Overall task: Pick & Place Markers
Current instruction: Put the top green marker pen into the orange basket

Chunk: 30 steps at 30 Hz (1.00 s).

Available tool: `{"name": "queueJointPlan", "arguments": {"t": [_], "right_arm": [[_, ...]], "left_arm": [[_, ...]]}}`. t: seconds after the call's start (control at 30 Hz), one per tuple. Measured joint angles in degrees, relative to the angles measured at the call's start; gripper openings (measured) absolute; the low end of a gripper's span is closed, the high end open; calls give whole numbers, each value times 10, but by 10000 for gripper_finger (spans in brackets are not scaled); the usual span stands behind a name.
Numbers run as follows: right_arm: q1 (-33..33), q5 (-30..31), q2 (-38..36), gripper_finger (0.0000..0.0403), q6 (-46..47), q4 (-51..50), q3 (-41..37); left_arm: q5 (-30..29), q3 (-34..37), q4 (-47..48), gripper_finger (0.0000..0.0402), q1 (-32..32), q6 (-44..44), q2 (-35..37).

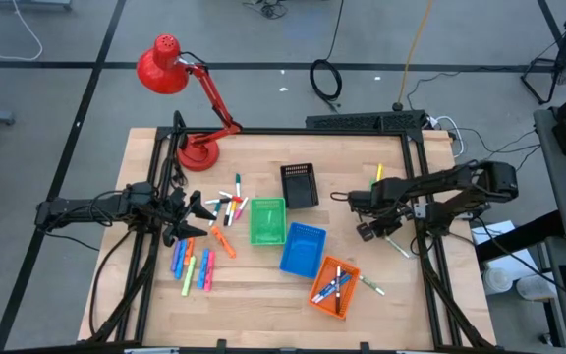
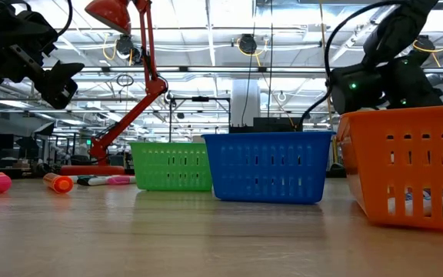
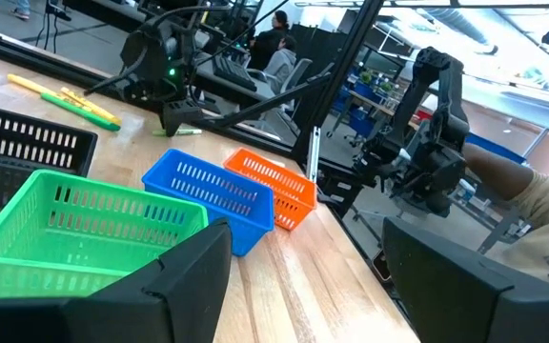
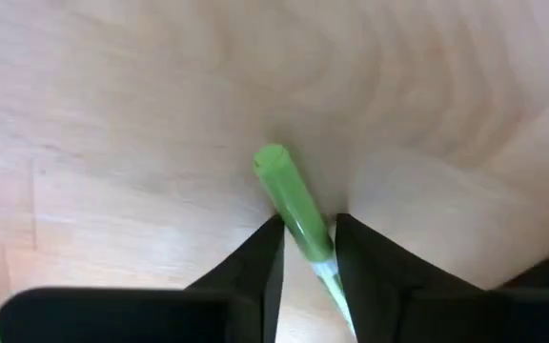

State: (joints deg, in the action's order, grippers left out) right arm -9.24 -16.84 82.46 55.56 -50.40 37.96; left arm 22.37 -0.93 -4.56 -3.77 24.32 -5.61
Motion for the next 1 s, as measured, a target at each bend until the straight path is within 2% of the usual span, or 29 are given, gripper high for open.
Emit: {"name": "queueJointPlan", "arguments": {"t": [0.23, 0.47, 0.57, 0.77, 0.9, 1.0], "right_arm": [[0, 27, 5, 65, -20, 1, -19], [5, 41, 5, 19, -9, 11, -51], [11, 48, -7, 19, -16, 12, -51], [33, 67, -84, 19, -6, 26, -42], [58, 122, -155, 19, 13, 60, -27], [81, 136, -198, 19, 30, 102, -28]], "left_arm": [[0, 0, 0, 274, 0, 0, 0], [0, 0, 0, 274, 0, 0, 0], [0, 0, 0, 273, 0, 0, 0], [0, 0, 0, 274, 0, 0, 0], [0, 0, 0, 274, 0, 0, 0], [0, 0, 0, 274, 0, 0, 0]]}}
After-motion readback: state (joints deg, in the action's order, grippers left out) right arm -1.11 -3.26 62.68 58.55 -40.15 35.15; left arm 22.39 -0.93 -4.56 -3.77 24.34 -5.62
